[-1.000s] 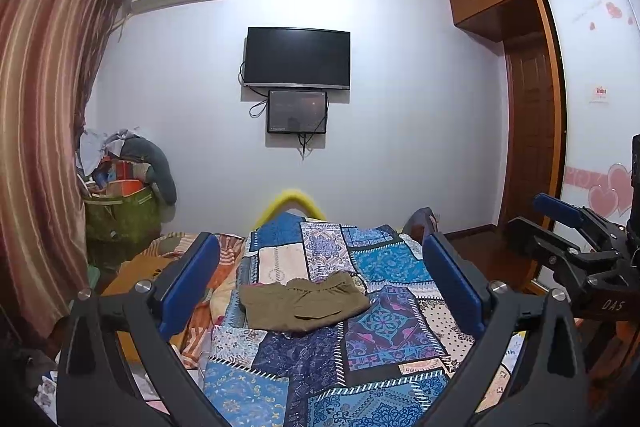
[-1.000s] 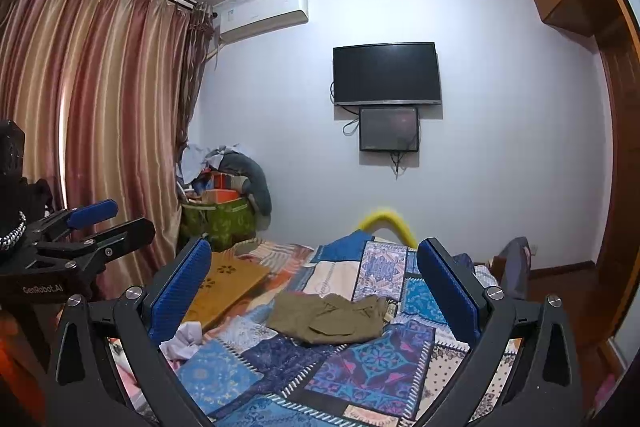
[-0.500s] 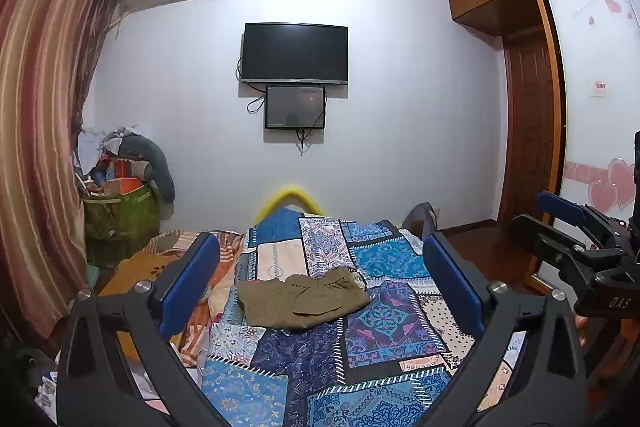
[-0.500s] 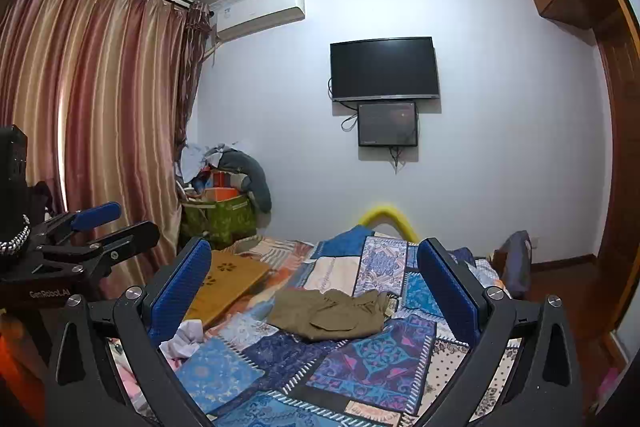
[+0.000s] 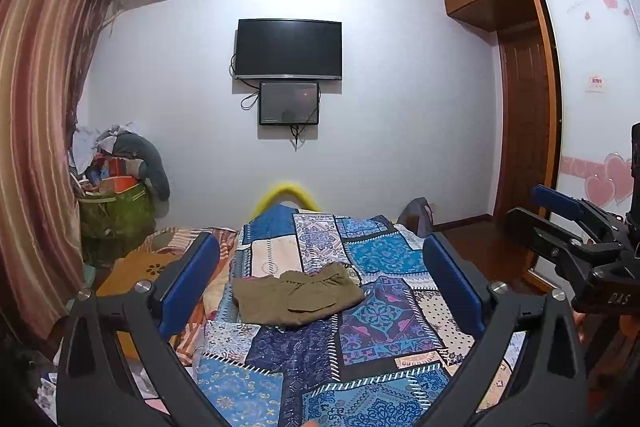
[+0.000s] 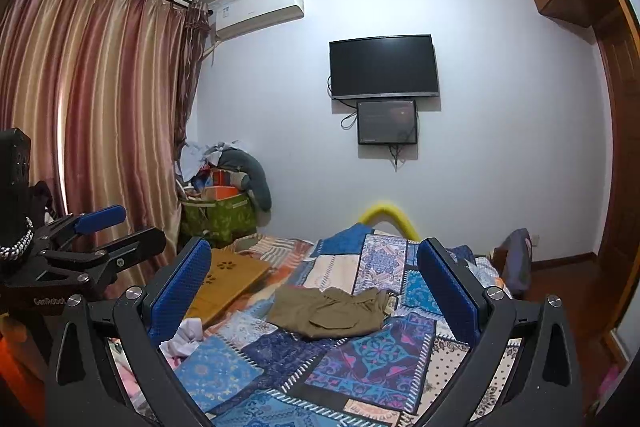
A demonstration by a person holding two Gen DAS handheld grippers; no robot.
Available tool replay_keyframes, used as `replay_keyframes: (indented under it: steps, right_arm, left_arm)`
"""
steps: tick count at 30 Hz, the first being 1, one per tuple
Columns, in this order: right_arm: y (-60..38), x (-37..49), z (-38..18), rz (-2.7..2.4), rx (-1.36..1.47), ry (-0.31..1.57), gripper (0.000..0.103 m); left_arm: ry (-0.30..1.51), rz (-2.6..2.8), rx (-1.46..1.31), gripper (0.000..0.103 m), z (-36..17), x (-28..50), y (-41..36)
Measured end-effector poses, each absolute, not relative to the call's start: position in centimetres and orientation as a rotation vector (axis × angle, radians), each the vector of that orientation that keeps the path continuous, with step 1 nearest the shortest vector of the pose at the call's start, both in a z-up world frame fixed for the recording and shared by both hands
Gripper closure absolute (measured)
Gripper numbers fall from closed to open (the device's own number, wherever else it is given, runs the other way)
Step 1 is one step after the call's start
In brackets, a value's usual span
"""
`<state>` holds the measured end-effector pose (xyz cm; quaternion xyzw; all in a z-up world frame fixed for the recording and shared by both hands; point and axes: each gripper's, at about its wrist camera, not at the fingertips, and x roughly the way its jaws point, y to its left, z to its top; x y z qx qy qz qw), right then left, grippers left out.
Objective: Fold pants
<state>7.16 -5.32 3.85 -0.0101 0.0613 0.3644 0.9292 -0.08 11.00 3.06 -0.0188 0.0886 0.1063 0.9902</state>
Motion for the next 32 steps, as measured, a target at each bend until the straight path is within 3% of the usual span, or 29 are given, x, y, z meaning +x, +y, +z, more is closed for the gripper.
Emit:
replay_keyframes:
  steps: [32]
  right_arm:
    - [-5.47, 7.49, 3.68, 0.753, -0.002, 0.135, 0.001]
  left_arm:
    - [0.177, 0.173, -0.053, 0.000, 3.12, 0.02, 10.72]
